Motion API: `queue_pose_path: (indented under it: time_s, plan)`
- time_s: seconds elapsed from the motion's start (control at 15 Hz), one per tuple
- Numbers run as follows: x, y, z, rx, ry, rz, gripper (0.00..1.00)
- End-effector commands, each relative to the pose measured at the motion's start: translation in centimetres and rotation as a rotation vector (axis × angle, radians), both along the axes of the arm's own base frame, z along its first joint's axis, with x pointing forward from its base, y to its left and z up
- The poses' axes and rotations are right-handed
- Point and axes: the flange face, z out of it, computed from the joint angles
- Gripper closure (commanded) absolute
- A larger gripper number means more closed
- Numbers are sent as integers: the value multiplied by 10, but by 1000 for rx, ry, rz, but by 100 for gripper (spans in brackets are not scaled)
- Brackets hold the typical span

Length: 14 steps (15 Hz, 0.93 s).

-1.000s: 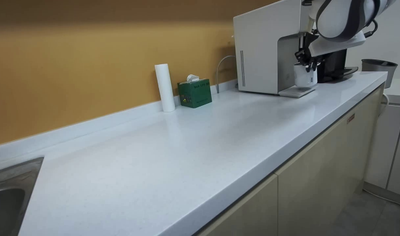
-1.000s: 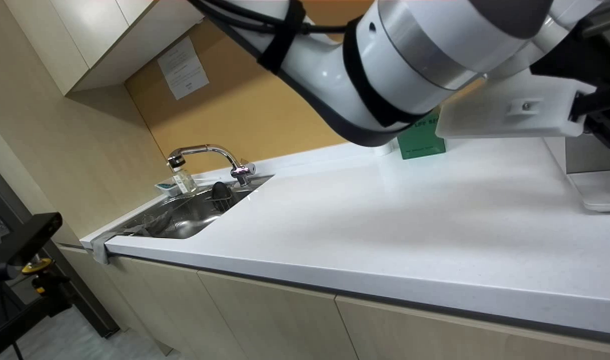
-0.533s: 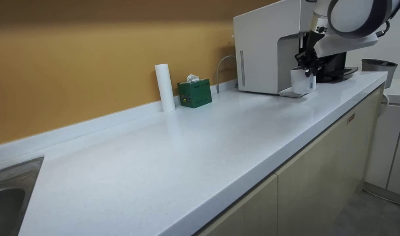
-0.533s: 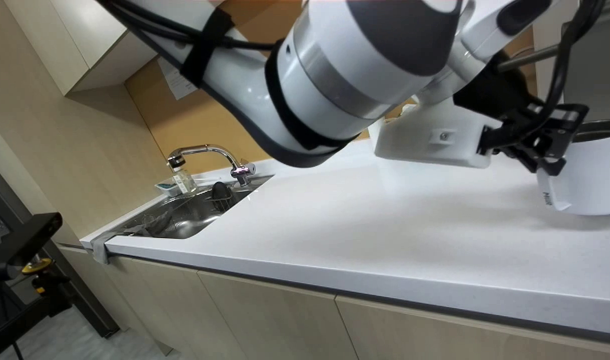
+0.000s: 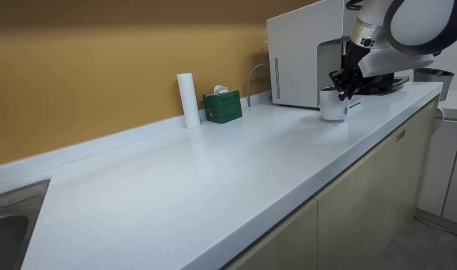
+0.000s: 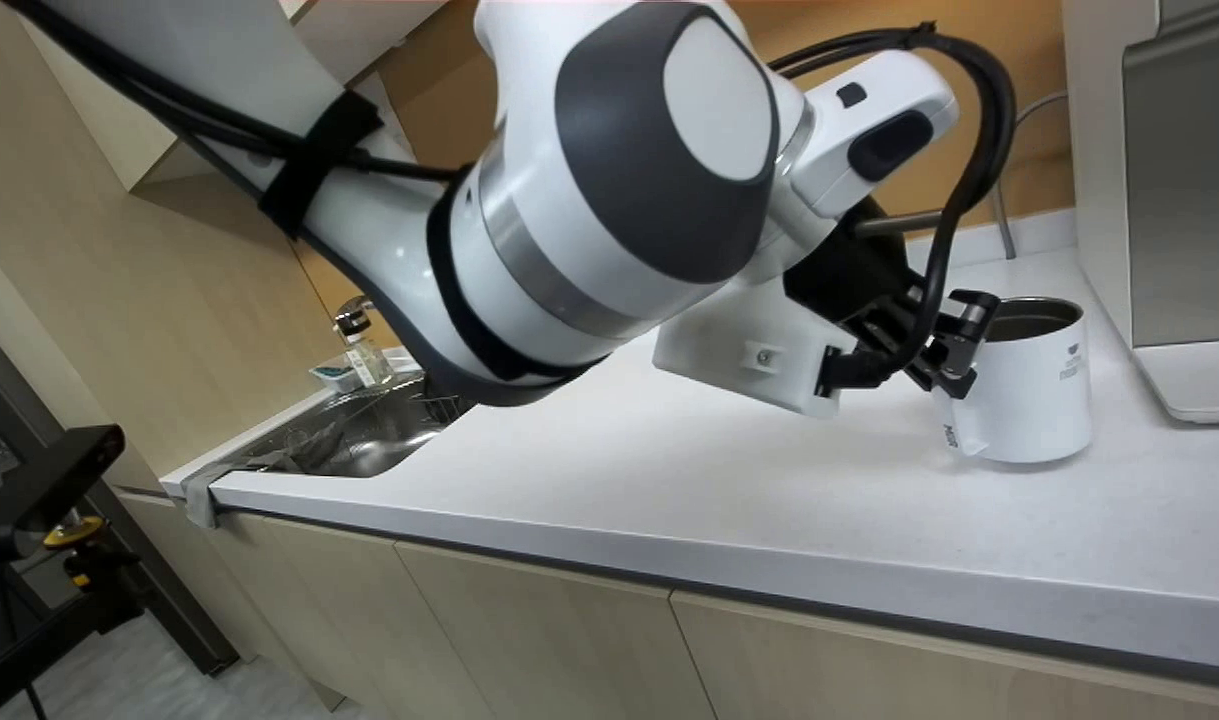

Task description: Put the white mug on the tray of the coffee maker, remove it and then put it on the counter

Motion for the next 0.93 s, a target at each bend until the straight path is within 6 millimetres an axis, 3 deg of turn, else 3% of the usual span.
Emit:
queue_pose_path:
  time_s: [0.0,0.53,0.73,0.87]
  plan:
    - [-8,8,0,33,-28,24,96]
    - [-12,8,-2,45,-27,26,96]
    - [-12,7,0,52,-28,25,55]
    - [-12,6,1,57,-31,23,49]
